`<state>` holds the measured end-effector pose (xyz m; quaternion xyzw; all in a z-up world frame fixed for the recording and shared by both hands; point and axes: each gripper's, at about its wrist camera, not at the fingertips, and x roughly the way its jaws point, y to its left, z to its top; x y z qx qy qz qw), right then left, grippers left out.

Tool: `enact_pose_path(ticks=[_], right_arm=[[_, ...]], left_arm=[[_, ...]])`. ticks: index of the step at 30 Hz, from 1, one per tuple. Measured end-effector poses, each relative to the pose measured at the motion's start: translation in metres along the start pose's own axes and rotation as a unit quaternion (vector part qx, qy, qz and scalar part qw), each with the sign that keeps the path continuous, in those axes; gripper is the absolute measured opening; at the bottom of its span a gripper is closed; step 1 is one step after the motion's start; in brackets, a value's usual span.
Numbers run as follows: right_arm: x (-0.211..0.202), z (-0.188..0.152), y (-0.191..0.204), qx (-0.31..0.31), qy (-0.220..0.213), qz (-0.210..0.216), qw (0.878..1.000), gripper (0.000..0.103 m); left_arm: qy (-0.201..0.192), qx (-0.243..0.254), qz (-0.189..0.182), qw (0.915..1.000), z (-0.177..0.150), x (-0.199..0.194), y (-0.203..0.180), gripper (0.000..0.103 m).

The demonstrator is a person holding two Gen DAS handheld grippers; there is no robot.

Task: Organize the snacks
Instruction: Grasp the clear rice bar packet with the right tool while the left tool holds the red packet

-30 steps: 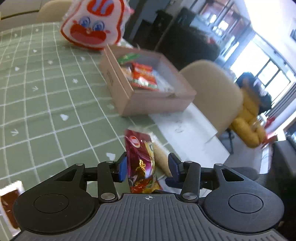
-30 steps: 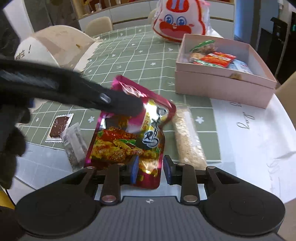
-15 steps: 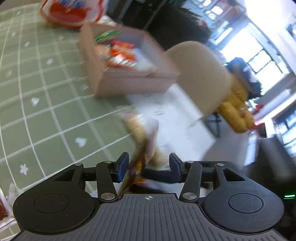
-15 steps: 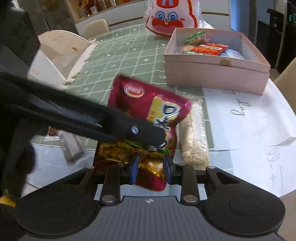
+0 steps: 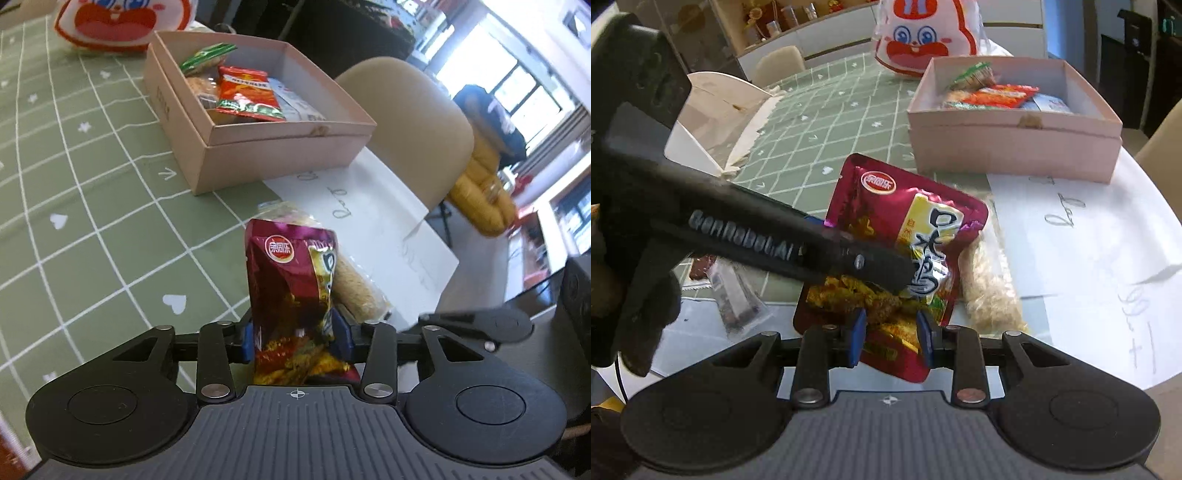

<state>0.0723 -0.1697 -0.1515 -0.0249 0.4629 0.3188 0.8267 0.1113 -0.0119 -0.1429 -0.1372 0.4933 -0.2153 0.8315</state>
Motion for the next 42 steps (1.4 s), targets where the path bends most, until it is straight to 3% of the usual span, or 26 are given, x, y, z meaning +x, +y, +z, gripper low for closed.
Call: enact_pose_path(ticks=[2,7,11,17,20,23,27,30,34,40,42], right_arm=[[0.000,-0.002,0.002,-0.001,-0.003,0.001,1.000,0.031],[-0.002,-0.002,0.004,-0.007,-0.010,-0.011,1.000,0.035],[-0.007,-0.002,0.003,-0.003,-0.027,-0.020,0.999,0.062],[0.003,0.000,0.017,-0.010,-0.012,0.028,0.999,0.062],[0.010,-0.001,0.020,-0.015,-0.003,0.037,0.999,0.062],[0.007,-0.001,0.021,-0.019,-0.004,0.033,0.999,0.062],[-0.019,0.002,0.022,-0.044,-0.042,-0.009,0.998,0.062],[-0.039,0.007,0.015,-0.058,-0.080,-0.066,0.993,0.062],[-0.020,0.018,-0.002,-0.059,-0.067,-0.136,0.987,0.062],[0.010,0.026,-0.024,-0.028,-0.031,-0.132,0.990,0.057],[0.018,0.027,-0.025,-0.025,-0.023,-0.130,0.991,0.045]], left_arm=[[0.006,-0.013,-0.012,0.9998,-0.001,0.007,0.003,0.043],[0.003,-0.063,-0.052,0.9967,-0.009,0.009,0.016,0.032],[0.001,-0.081,-0.040,0.9959,-0.014,-0.017,0.021,0.023],[-0.003,-0.094,-0.004,0.9956,-0.022,-0.044,0.021,0.024],[-0.001,-0.102,0.010,0.9947,-0.029,-0.030,0.025,0.041],[-0.009,-0.103,0.013,0.9945,-0.035,-0.023,0.027,0.036],[0.000,-0.129,0.003,0.9917,-0.035,-0.029,0.027,0.027],[0.001,-0.113,0.010,0.9935,-0.038,-0.035,0.020,0.026],[0.010,-0.120,-0.006,0.9927,-0.046,-0.032,0.015,0.026],[0.011,-0.123,-0.006,0.9923,-0.049,-0.032,0.012,0.025],[0.009,-0.124,-0.003,0.9922,-0.050,-0.032,0.012,0.025]])
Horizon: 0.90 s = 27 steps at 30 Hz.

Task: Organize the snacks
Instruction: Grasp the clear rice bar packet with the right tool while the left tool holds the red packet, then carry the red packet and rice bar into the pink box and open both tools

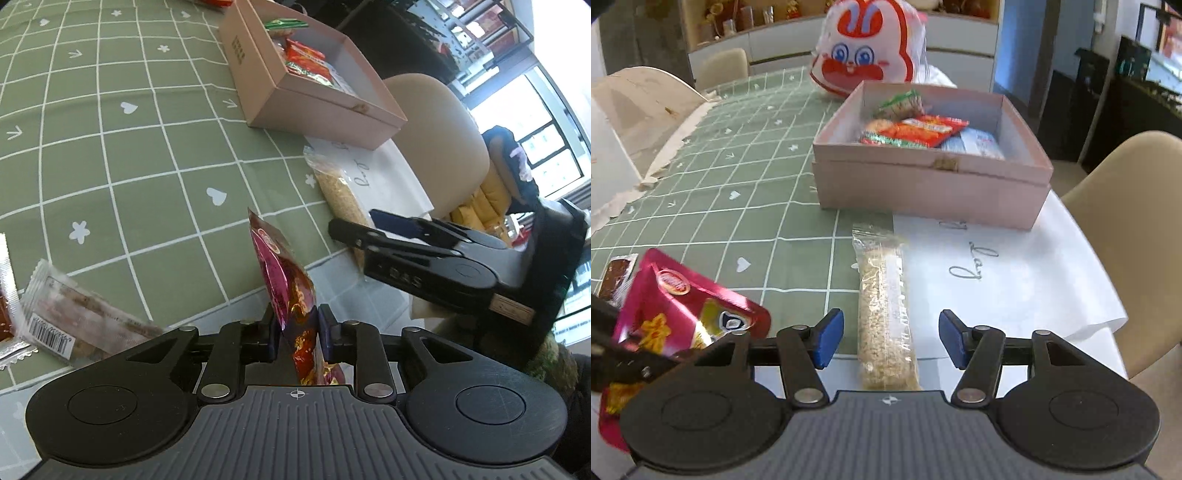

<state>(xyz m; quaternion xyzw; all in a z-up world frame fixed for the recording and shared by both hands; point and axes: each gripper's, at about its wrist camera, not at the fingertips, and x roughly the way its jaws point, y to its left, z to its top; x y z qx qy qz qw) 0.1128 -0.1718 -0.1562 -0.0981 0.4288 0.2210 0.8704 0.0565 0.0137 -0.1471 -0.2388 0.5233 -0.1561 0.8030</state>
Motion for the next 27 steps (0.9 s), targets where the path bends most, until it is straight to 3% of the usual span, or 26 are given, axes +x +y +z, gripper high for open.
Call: enact_pose_path(ticks=[3,11,18,22,27], right_arm=[[0.003,0.001,0.003,-0.007,0.007,0.006,1.000,0.030],[-0.025,-0.007,0.003,-0.015,0.025,0.042,0.999,0.029],[-0.075,-0.006,-0.025,0.020,0.002,0.039,0.999,0.029],[-0.115,0.011,-0.043,0.030,-0.048,0.020,0.998,0.029],[-0.158,0.046,-0.070,0.055,-0.122,-0.010,0.991,0.029]], left_arm=[[-0.005,-0.006,0.005,1.0000,-0.002,-0.003,0.001,0.025],[-0.002,-0.015,-0.008,0.9999,-0.005,-0.003,0.004,0.025],[0.007,-0.040,-0.082,0.9958,-0.002,0.002,0.002,0.025],[-0.013,-0.048,-0.138,0.9891,0.022,-0.009,-0.010,0.025],[-0.084,0.005,-0.145,0.9858,0.102,-0.038,-0.040,0.025]])
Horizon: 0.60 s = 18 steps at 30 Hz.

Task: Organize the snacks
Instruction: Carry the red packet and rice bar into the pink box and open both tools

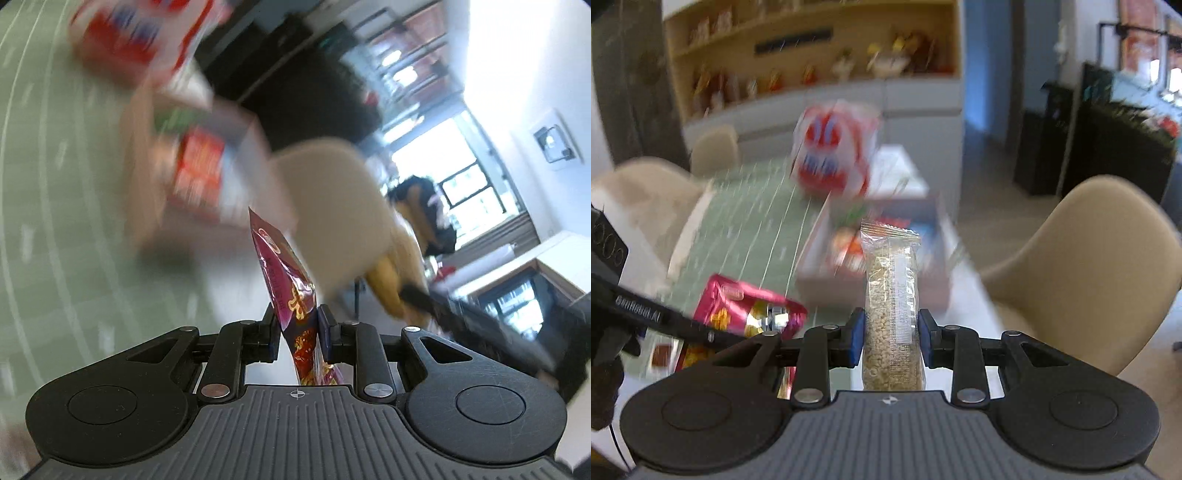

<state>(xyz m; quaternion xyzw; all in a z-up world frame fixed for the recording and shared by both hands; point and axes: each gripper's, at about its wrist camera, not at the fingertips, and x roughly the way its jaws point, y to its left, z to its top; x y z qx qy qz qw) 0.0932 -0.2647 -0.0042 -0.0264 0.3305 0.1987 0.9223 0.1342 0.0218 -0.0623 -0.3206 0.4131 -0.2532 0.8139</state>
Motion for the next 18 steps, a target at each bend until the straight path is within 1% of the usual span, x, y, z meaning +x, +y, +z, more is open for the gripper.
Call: enact_pose_path(ticks=[2,4,6,8,10,11,13,14,15,18], right_arm=[[-0.007,0.015,-0.007,0.008,-0.019,-0.005,1.000,0.029],[-0.011,0.026,-0.010,0.010,-0.033,-0.012,0.999,0.029],[-0.012,0.032,-0.010,0.003,-0.042,-0.024,0.999,0.029],[-0.010,0.034,-0.012,-0.001,-0.043,-0.035,0.998,0.029],[-0.011,0.033,-0.017,0.001,-0.038,-0.043,0.998,0.029],[-0.010,0.032,-0.019,0.002,-0.035,-0.045,0.998,0.029],[-0.009,0.027,-0.020,0.002,-0.027,-0.051,0.998,0.029],[-0.008,0.025,-0.021,0.001,-0.022,-0.053,0.998,0.029],[-0.005,0.023,-0.023,-0.001,-0.017,-0.054,0.998,0.029],[0.006,0.018,-0.024,0.004,0.003,-0.047,0.999,0.029]], left_arm=[[-0.026,0.013,-0.002,0.9996,0.040,0.006,-0.009,0.025],[-0.037,0.020,0.005,0.9991,0.073,0.019,-0.013,0.025],[-0.036,0.019,0.017,0.9990,0.101,0.042,-0.012,0.026],[-0.031,0.005,0.022,0.9993,0.123,0.068,-0.003,0.025],[-0.012,-0.010,0.022,0.9996,0.136,0.097,0.015,0.027],[-0.003,-0.017,0.034,0.9993,0.139,0.108,0.025,0.028],[0.008,-0.027,0.070,0.9971,0.140,0.124,0.042,0.028],[0.015,-0.031,0.091,0.9953,0.138,0.129,0.049,0.036],[0.017,-0.030,0.103,0.9941,0.136,0.130,0.054,0.035],[-0.008,-0.028,0.111,0.9934,0.130,0.113,0.060,0.035]])
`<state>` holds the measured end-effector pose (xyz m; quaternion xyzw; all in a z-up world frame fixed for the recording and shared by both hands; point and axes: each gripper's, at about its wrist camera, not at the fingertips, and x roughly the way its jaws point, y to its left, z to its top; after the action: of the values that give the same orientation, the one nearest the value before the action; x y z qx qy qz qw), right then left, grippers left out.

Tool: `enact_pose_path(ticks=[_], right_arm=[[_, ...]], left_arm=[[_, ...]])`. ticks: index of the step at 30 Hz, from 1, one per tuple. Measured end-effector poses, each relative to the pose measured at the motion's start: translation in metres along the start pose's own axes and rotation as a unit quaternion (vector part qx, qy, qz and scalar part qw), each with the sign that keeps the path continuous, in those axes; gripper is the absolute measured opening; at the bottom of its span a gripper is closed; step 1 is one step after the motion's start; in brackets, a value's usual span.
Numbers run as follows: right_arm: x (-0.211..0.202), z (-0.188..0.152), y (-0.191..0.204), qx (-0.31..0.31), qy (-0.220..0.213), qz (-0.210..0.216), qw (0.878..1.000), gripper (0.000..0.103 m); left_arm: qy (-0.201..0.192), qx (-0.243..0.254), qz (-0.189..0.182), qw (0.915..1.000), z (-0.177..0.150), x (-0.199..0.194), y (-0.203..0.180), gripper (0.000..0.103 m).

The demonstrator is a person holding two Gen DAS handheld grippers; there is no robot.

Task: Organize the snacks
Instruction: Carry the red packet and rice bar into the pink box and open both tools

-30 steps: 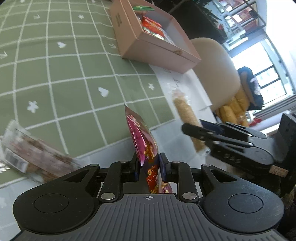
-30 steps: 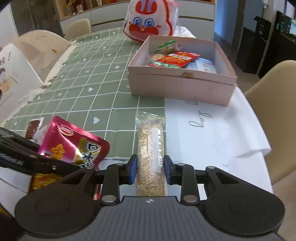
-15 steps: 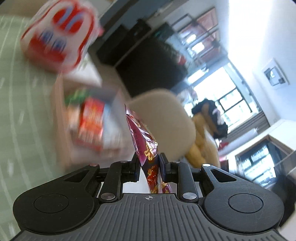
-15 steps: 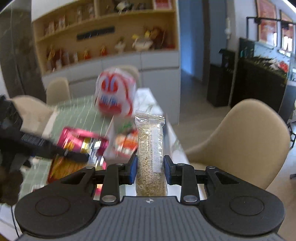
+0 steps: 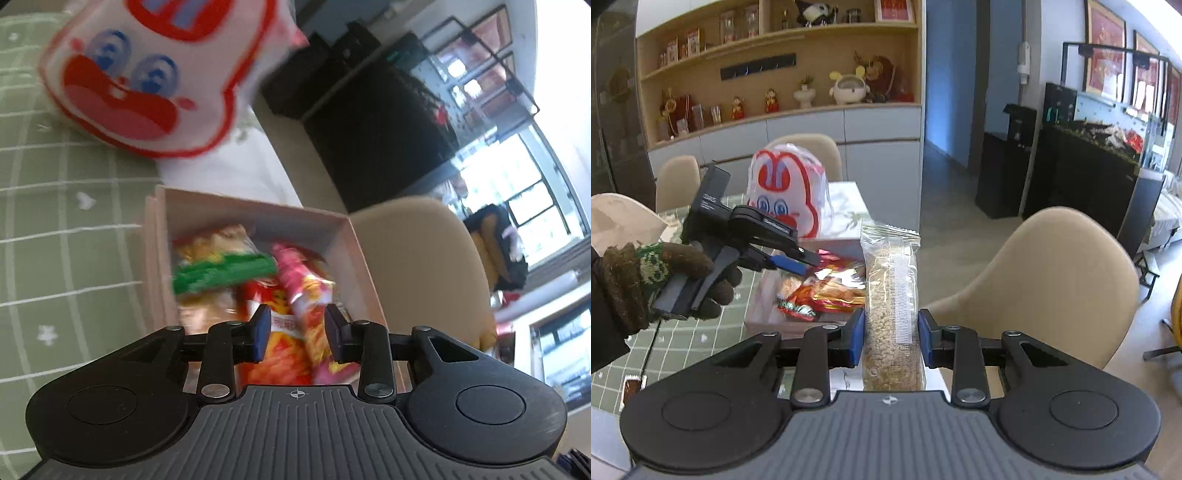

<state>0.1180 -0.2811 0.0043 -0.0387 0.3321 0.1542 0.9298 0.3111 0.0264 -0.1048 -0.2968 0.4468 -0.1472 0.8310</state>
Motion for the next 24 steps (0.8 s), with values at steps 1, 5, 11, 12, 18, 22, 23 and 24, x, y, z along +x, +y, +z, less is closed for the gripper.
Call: enact_pose_path(ticks=[1,5,11,12,18,22,23,24], right_arm=[[0.007,0.001,0.000,0.003,0.007,0.004,1.000,0.029],[0.041,0.019,0.008,0.019,0.033,0.037,0.999,0.029],[0.125,0.074,0.035,0.044,0.058,0.091,0.993,0.030],[0.138,0.080,0.038,0.051,0.057,0.098,0.992,0.032],[0.167,0.072,0.051,0.056,0.055,0.081,0.994,0.046],[0.159,0.032,0.070,0.008,0.079,0.090,0.993,0.047],[0.157,0.019,0.079,-0.013,0.085,0.092,0.992,0.048],[0.153,0.007,0.088,-0.033,0.093,0.097,0.990,0.051]], left_arm=[[-0.009,0.003,-0.002,1.0000,-0.003,-0.010,0.000,0.035],[-0.048,0.058,0.015,0.9970,-0.032,-0.062,-0.011,0.036],[-0.039,0.115,0.069,0.9903,-0.099,-0.119,-0.014,0.036],[-0.032,0.109,0.081,0.9902,-0.112,-0.126,-0.010,0.036],[-0.006,0.054,0.151,0.9870,-0.165,-0.154,0.034,0.036],[-0.007,0.008,0.179,0.9838,-0.186,-0.177,0.066,0.035],[-0.011,0.001,0.185,0.9828,-0.191,-0.185,0.073,0.035],[-0.014,-0.007,0.189,0.9818,-0.192,-0.191,0.079,0.035]])
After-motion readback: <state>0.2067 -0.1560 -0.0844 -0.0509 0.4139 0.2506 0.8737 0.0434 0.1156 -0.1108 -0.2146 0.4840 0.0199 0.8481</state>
